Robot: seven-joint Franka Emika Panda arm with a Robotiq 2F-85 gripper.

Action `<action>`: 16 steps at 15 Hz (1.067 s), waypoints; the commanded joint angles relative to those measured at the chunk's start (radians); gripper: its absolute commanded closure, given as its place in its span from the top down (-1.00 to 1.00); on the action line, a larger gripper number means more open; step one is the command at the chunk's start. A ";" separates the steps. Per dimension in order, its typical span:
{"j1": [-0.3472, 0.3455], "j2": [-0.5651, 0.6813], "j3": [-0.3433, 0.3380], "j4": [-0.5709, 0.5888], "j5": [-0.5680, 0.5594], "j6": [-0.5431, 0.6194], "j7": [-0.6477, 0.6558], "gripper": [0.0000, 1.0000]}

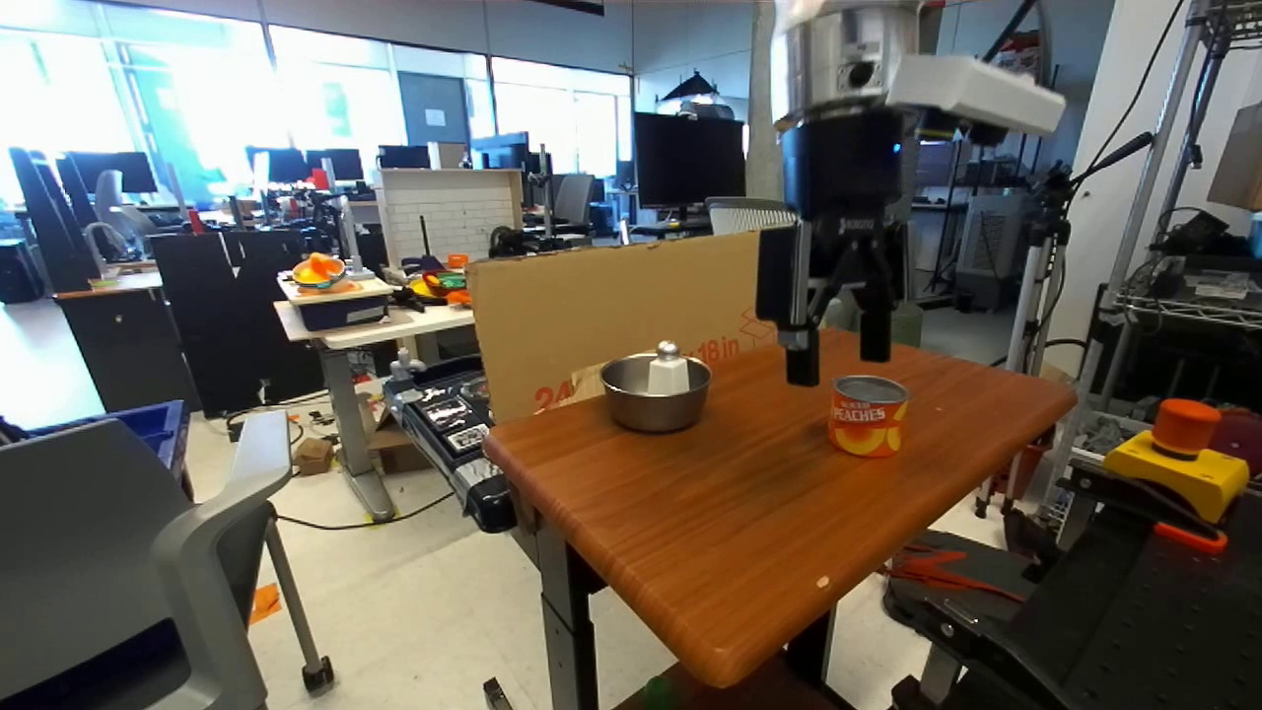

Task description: Push the orange can to the right

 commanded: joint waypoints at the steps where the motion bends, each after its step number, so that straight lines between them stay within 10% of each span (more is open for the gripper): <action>1: 0.012 0.163 -0.007 0.134 0.027 -0.041 -0.089 1.00; 16: 0.009 0.389 -0.002 0.329 0.016 -0.205 -0.181 1.00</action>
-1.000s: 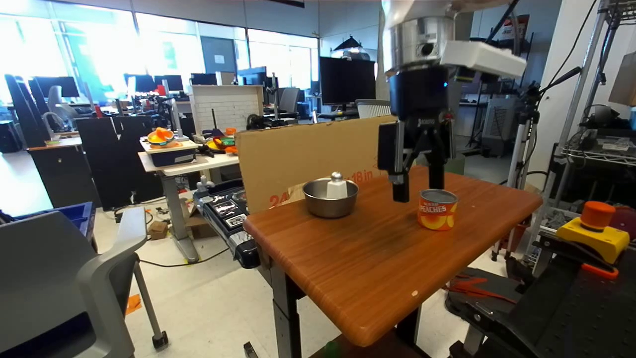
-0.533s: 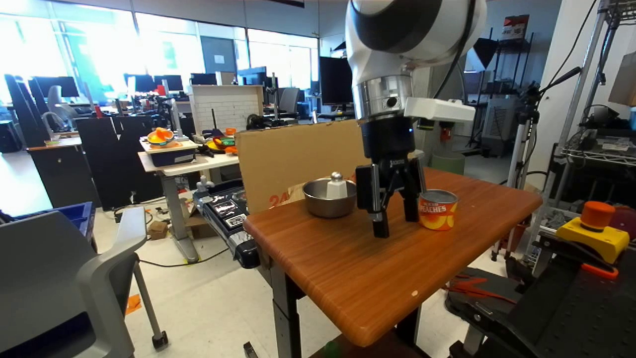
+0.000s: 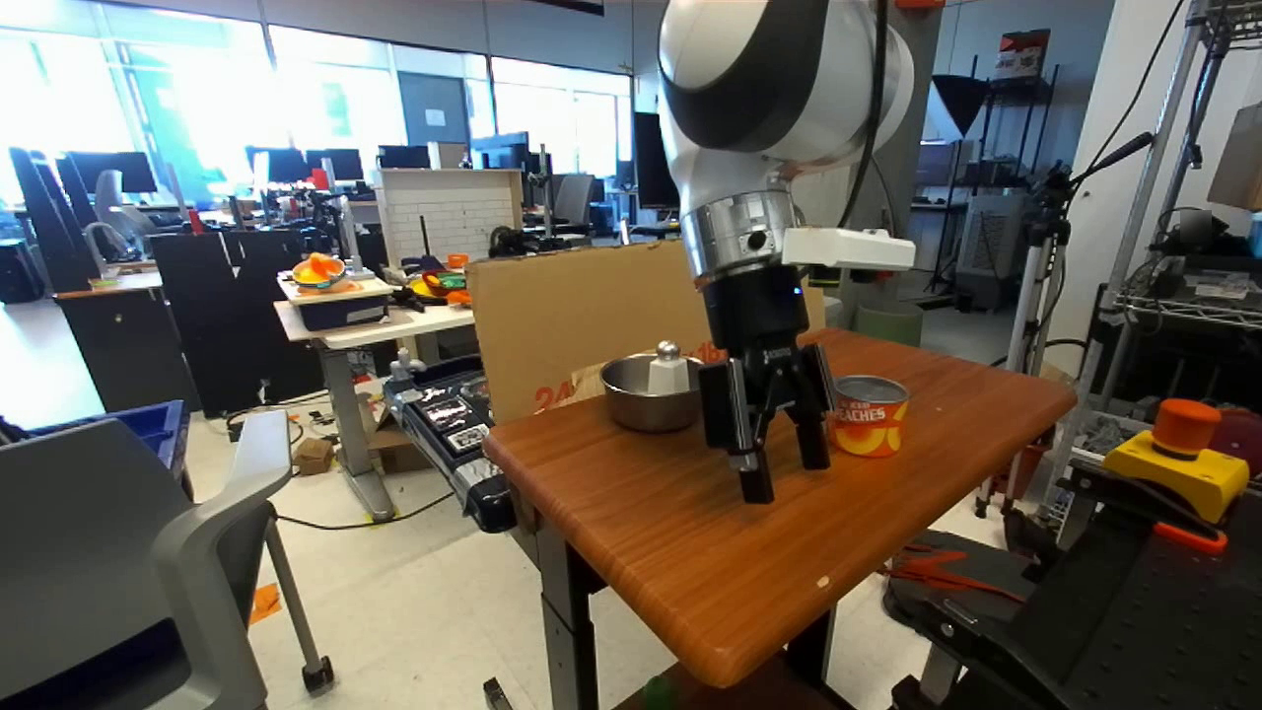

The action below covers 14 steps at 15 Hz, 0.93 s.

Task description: Push the orange can to the right

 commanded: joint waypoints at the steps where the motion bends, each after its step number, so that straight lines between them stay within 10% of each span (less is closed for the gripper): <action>1: -0.001 -0.011 -0.010 0.000 0.016 -0.031 -0.024 1.00; 14: -0.055 0.032 -0.229 0.038 -0.019 -0.040 0.258 1.00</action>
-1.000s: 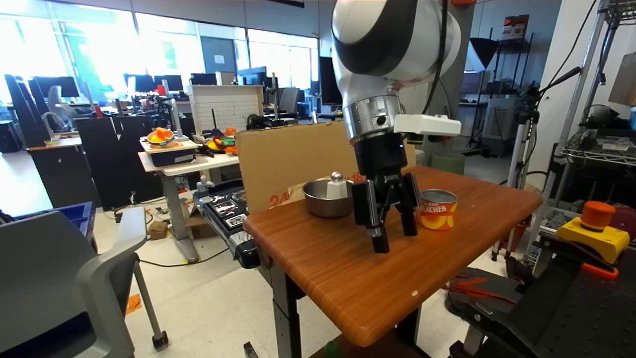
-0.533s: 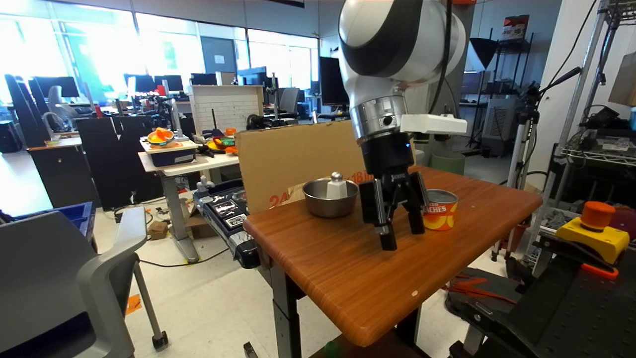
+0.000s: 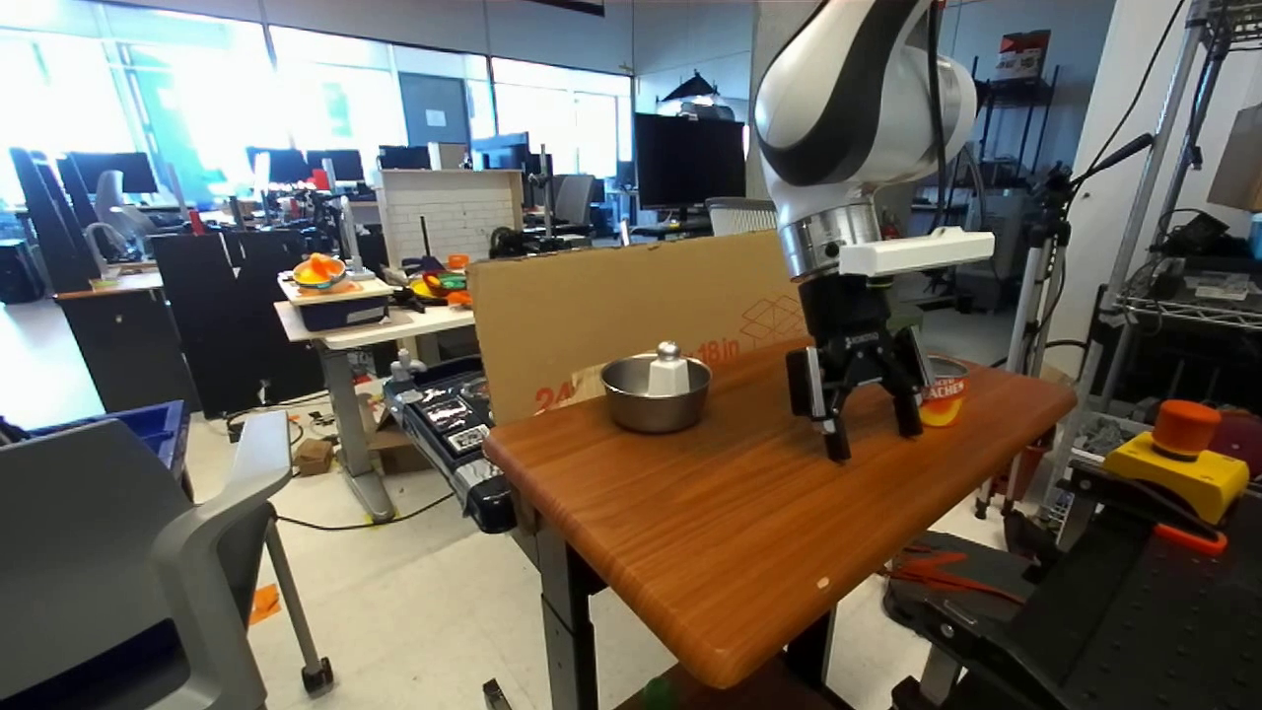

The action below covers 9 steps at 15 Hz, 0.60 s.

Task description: Push the orange can to the right

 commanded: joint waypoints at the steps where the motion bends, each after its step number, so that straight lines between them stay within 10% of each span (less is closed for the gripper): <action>1: -0.024 0.017 -0.045 0.041 -0.009 -0.029 0.077 1.00; 9: -0.031 -0.008 -0.056 0.034 -0.051 -0.056 0.071 1.00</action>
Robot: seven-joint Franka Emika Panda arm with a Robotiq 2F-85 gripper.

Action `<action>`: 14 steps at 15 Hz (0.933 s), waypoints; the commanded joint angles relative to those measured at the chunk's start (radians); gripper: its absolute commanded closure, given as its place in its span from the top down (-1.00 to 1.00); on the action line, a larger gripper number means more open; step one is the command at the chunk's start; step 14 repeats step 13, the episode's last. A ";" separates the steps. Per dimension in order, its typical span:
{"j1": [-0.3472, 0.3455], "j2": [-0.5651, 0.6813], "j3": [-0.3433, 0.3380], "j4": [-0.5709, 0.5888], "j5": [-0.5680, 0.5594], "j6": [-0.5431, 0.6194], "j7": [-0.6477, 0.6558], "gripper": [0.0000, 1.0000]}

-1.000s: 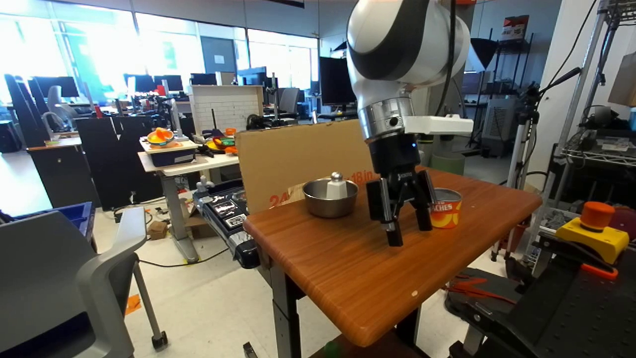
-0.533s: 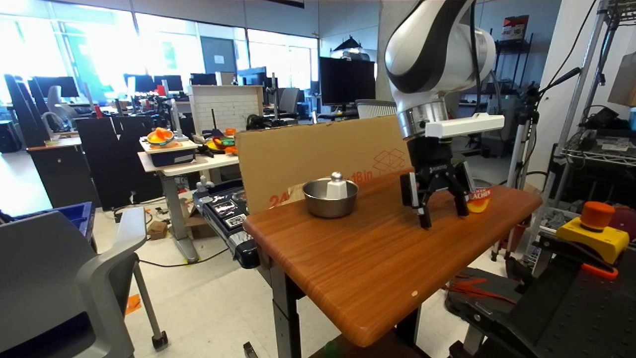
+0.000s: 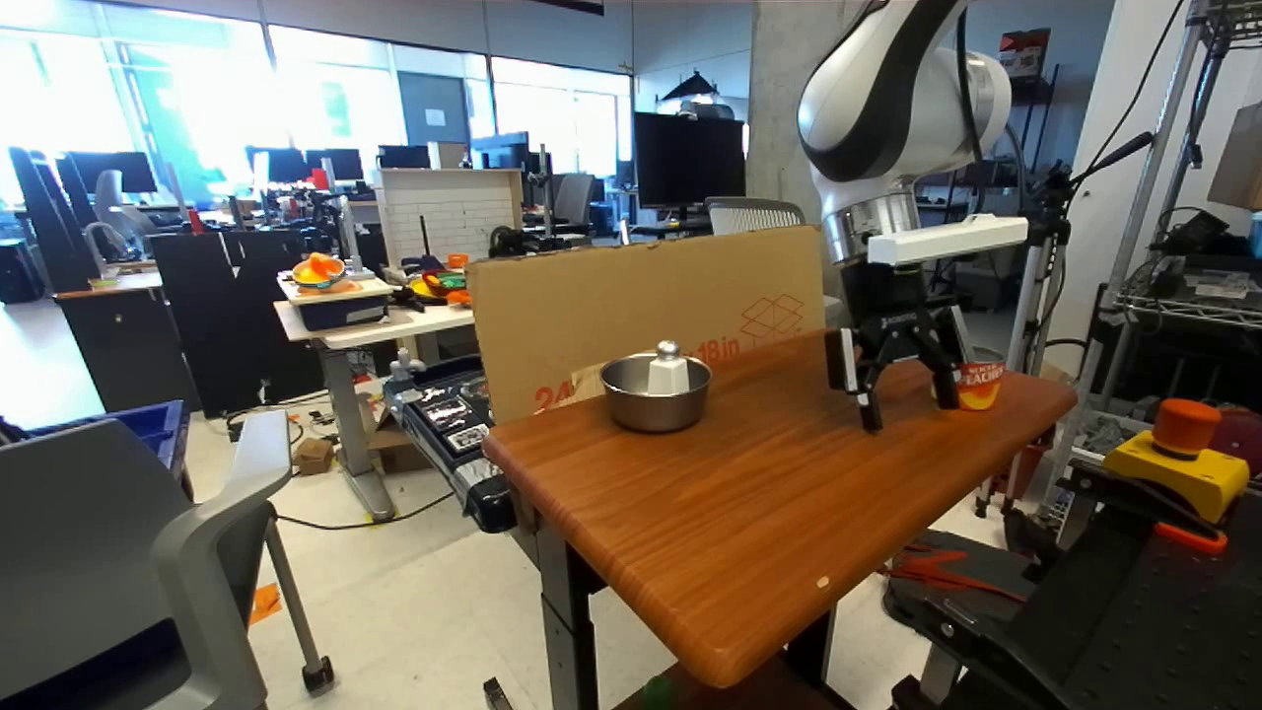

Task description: Push the orange can to the right

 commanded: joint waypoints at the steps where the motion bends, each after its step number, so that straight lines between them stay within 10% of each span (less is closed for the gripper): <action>1: 0.024 -0.020 0.020 0.011 -0.040 -0.060 -0.005 1.00; 14: 0.099 -0.176 0.063 -0.080 -0.097 -0.033 0.040 1.00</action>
